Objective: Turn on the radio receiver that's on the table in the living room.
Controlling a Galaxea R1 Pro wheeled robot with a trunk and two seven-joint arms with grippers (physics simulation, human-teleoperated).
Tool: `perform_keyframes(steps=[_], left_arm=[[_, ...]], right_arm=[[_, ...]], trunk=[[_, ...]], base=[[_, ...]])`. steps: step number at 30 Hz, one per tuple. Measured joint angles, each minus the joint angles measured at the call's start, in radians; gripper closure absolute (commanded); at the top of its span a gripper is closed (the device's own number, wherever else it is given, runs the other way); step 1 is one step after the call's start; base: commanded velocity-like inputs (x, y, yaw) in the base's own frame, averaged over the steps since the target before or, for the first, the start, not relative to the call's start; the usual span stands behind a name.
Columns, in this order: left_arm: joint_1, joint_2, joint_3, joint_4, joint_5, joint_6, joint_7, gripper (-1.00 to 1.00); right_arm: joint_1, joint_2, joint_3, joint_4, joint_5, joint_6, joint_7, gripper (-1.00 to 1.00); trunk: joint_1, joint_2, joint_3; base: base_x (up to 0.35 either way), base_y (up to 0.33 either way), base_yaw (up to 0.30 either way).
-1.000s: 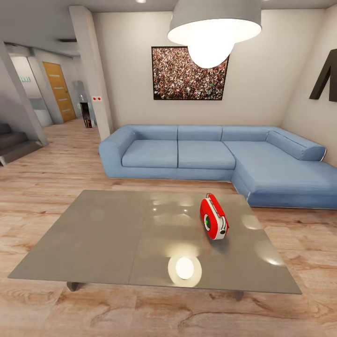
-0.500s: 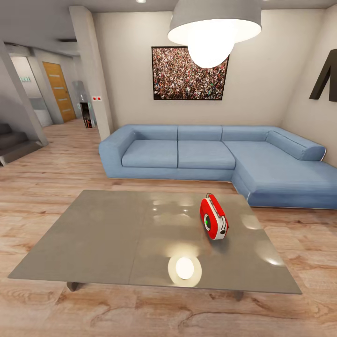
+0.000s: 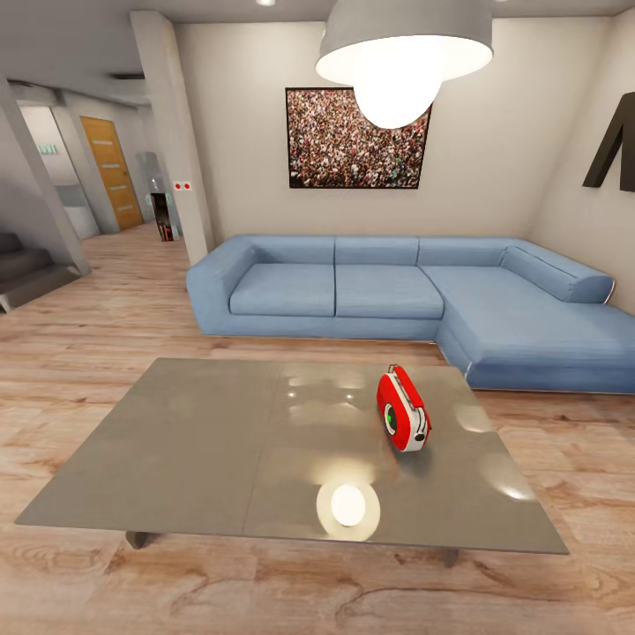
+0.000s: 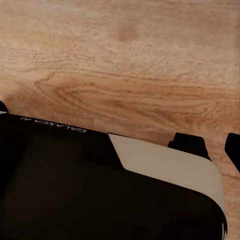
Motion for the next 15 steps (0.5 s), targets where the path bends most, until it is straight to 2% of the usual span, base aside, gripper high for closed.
perform_keyframes(steps=[15], left_arm=[[0.0, 0.0, 0.0, 0.0, 0.0, -0.001, 0.0, 1.0]], right_arm=[[0.0, 0.0, 0.0, -0.001, 0.0, -0.001, 0.0, -1.0]], trunk=[[0.0, 0.0, 0.0]], base=[[0.0, 0.0, 0.0]])
